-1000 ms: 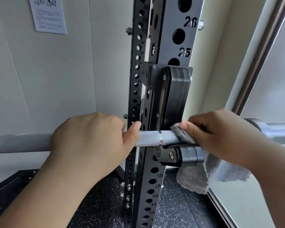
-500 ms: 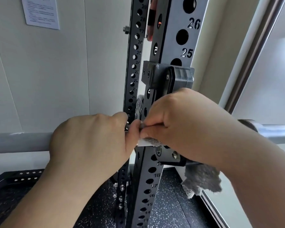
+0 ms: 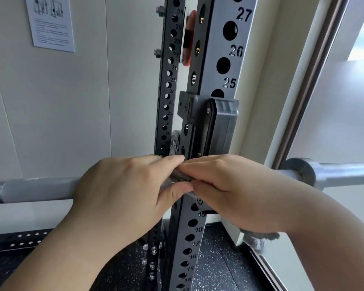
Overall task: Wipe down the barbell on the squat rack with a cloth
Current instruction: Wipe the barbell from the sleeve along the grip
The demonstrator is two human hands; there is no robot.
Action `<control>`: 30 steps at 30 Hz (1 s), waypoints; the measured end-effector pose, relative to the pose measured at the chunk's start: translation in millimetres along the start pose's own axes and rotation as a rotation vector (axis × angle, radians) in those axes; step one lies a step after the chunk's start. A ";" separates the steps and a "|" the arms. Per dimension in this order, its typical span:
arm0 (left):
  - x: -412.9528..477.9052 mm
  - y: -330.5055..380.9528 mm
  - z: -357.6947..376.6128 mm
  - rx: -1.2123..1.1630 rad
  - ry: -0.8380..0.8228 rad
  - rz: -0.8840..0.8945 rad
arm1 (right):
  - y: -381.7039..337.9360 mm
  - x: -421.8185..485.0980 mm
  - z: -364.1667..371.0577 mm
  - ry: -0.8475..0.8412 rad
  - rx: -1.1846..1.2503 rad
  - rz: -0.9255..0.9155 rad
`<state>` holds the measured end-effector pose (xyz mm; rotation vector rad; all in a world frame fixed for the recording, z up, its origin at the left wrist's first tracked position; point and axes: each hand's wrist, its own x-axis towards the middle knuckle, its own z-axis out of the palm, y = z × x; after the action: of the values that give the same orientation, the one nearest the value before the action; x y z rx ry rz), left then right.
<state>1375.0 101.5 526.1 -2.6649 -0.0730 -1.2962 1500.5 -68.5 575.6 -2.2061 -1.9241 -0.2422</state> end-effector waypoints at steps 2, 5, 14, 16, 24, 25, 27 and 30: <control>0.8 0.3 -3.0 -0.056 0.010 -0.014 | -1.7 -1.8 -2.1 -0.007 -0.020 -0.010; 0.9 0.8 -6.7 -0.128 -0.006 -0.064 | 2.0 -16.8 -6.2 0.147 0.161 0.089; -0.3 19.0 -6.0 -0.081 -0.015 -0.096 | 35.8 -60.6 2.1 0.351 0.133 0.224; 0.5 24.6 -5.0 -0.065 -0.048 -0.113 | 28.9 -58.2 -3.3 0.213 0.118 0.156; -5.6 28.9 -11.0 0.067 -0.109 -0.247 | -18.9 -31.7 -5.0 -0.010 -0.238 0.066; -5.5 29.1 -12.6 0.079 -0.125 -0.262 | -19.6 -25.8 -4.5 -0.026 -0.230 0.051; -7.0 28.8 -17.2 0.101 -0.150 -0.297 | -17.8 -15.7 -3.4 -0.059 -0.198 -0.014; -12.8 22.5 -25.1 0.105 -0.163 -0.374 | -8.4 -13.5 -2.6 -0.069 -0.133 -0.159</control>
<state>1350.3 75.3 528.1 -2.7460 -0.6706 -1.1222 1490.4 -81.0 575.0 -2.1695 -2.1842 -0.3317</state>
